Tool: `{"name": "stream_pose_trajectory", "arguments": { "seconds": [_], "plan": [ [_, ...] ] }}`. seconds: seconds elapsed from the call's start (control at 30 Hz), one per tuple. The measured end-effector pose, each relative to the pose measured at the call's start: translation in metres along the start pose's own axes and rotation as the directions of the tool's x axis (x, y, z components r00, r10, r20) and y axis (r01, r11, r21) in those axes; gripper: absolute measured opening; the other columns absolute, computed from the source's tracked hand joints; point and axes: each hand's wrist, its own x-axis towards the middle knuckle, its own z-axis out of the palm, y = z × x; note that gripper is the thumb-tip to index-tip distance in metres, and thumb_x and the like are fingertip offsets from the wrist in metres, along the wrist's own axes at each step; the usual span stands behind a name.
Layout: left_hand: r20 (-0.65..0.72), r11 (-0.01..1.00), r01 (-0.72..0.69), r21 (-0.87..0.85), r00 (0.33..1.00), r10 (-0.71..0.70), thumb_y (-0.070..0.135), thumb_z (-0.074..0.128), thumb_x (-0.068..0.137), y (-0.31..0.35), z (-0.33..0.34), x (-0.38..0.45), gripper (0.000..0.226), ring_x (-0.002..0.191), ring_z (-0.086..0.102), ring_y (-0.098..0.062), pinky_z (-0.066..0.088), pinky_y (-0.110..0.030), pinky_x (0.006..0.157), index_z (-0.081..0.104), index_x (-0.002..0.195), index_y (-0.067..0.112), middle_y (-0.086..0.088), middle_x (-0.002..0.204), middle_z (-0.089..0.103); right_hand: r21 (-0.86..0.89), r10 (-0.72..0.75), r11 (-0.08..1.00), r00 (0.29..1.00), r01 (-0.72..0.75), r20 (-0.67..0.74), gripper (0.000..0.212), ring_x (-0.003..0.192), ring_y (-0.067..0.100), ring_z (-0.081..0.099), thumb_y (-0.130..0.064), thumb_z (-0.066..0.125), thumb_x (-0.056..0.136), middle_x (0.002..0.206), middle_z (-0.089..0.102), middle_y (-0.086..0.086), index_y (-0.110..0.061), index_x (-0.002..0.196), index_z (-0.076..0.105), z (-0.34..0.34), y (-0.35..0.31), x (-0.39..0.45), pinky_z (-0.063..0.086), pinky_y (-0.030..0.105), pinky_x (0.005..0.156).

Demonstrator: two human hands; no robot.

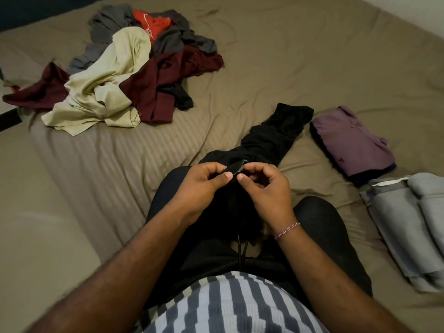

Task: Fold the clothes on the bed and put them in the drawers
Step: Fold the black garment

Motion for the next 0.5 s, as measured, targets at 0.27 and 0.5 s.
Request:
{"name": "stream_pose_trajectory", "arguments": {
  "seconds": [0.27, 0.5],
  "plan": [
    [-0.048, 0.999, -0.016, 0.046, 0.999, 0.019, 0.017, 0.067, 0.100, -0.005, 0.003, -0.002, 0.012, 0.101, 0.076, -0.024, 0.061, -0.041, 0.093, 0.079, 0.100, 0.016, -0.009, 0.102, 0.078, 0.091, 0.073, 0.993, 0.997, -0.072, -0.004, 0.012, 0.089, 0.009, 0.073, -0.014, 0.085, 0.083, 0.091, 0.077, -0.006, -0.023, 0.088, 0.077, 0.003, -0.010, 0.003, 0.060, 0.030, 0.083],
    [-0.226, 0.986, -0.024, 0.163, 0.972, 0.061, 0.025, 0.075, 0.095, -0.011, 0.021, -0.003, 0.009, 0.079, 0.077, -0.015, 0.061, -0.031, 0.070, 0.078, 0.086, 0.023, -0.001, 0.084, 0.078, -0.128, -0.059, 0.991, 0.995, 0.048, -0.086, 0.018, 0.083, -0.001, 0.071, -0.016, 0.082, 0.086, 0.086, 0.074, -0.021, -0.032, 0.084, 0.075, 0.007, -0.011, -0.004, 0.053, 0.011, 0.073]
  ]
}}
